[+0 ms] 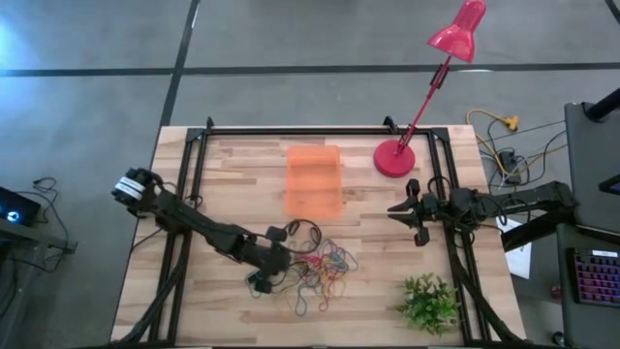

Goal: Pick and place rubber bands into bin
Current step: Put the black rubber band into the orange bin

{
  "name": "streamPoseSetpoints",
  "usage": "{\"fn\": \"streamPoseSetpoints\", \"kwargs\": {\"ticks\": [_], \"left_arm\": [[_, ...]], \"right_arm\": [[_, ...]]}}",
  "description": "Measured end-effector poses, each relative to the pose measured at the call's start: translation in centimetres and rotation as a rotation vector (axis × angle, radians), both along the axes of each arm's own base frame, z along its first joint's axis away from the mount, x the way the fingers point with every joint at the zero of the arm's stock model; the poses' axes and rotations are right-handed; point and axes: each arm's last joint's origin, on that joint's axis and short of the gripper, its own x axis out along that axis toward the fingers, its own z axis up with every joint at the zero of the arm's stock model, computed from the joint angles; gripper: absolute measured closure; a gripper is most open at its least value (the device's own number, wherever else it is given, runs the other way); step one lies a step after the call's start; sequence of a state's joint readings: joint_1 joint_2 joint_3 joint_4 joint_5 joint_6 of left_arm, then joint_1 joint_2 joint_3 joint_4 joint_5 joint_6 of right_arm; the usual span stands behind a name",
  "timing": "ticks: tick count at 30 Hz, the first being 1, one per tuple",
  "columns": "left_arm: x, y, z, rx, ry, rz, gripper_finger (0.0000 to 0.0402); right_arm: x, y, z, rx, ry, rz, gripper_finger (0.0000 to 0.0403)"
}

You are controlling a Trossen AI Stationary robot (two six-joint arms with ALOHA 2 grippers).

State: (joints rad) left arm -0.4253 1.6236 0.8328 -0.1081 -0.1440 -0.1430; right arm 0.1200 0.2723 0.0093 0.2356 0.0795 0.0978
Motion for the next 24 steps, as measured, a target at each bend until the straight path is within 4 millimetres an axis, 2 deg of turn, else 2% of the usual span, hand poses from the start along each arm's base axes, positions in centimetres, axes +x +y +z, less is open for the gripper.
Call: {"fn": "streamPoseSetpoints", "kwargs": {"ticks": [11,24], "left_arm": [[0.3,0.0,-0.5,0.004,0.009,0.034,0.0318],[0.6,-0.1,-1.5,-0.013,0.033,0.06,0.0313]], "right_arm": [[0.1,0.0,-0.1,0.016,0.01,-0.001,0.0344],[0.1,0.0,-0.1,0.025,0.011,-0.001,0.0344]]}}
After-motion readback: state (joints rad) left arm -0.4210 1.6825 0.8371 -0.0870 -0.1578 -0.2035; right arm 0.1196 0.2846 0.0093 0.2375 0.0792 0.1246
